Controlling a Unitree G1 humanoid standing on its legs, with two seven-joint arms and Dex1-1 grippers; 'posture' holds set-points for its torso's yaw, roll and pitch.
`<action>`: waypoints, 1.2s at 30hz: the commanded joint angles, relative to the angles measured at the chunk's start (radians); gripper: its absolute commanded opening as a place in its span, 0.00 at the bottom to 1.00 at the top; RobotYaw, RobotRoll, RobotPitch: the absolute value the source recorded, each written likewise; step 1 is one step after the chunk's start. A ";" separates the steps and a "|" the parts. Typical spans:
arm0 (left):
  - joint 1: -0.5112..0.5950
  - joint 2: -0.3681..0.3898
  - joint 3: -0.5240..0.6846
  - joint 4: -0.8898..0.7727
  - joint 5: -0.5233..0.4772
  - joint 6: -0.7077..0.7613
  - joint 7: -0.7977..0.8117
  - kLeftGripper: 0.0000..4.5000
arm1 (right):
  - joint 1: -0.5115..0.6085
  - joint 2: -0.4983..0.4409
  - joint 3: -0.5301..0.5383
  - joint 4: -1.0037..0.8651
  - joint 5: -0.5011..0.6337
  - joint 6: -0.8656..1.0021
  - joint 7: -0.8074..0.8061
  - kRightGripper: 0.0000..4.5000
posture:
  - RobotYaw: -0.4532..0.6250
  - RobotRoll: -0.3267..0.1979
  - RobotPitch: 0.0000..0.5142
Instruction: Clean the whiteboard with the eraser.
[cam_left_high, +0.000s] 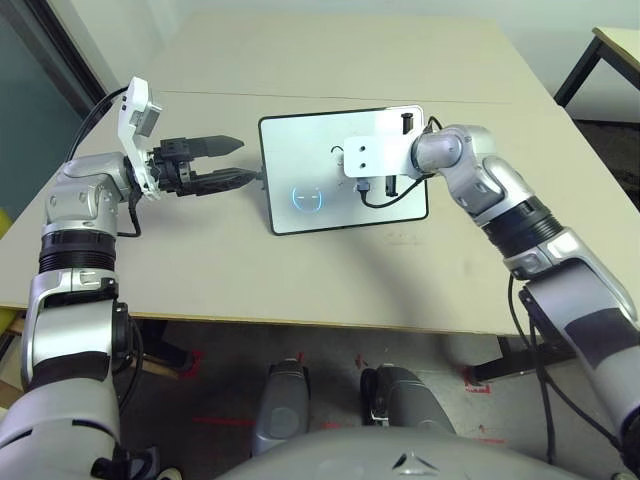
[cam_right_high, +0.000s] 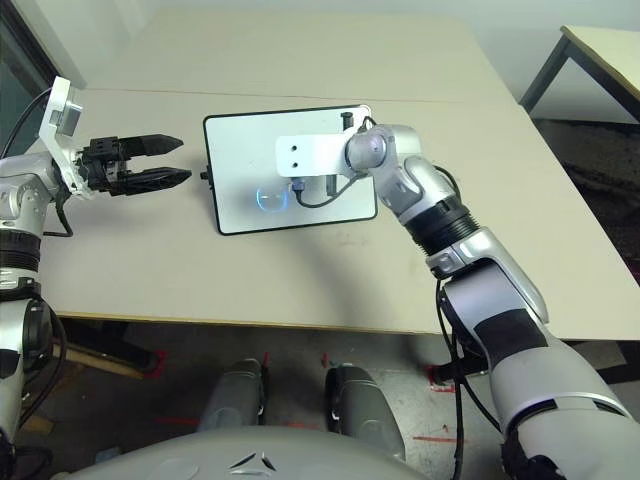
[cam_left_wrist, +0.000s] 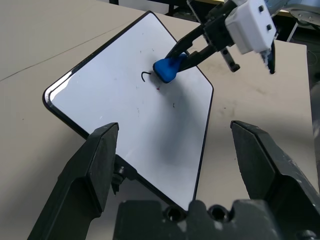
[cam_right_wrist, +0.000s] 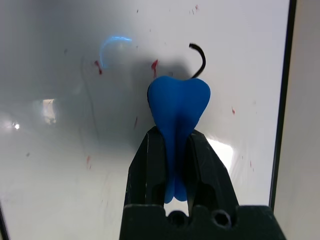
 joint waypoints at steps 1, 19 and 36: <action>-0.005 0.003 -0.004 -0.009 0.003 0.000 -0.005 1.00 | -0.043 0.016 0.018 0.074 -0.018 -0.019 -0.027 0.08 | 0.69 0.62 0.11; -0.009 -0.010 -0.001 -0.010 0.001 -0.002 0.005 1.00 | -0.148 0.136 0.050 0.229 -0.045 -0.068 -0.056 0.08 | 0.70 0.62 0.11; -0.004 -0.011 0.003 -0.011 0.000 -0.002 0.009 1.00 | -0.097 0.065 0.045 0.230 -0.049 -0.067 -0.056 0.08 | 0.70 0.62 0.11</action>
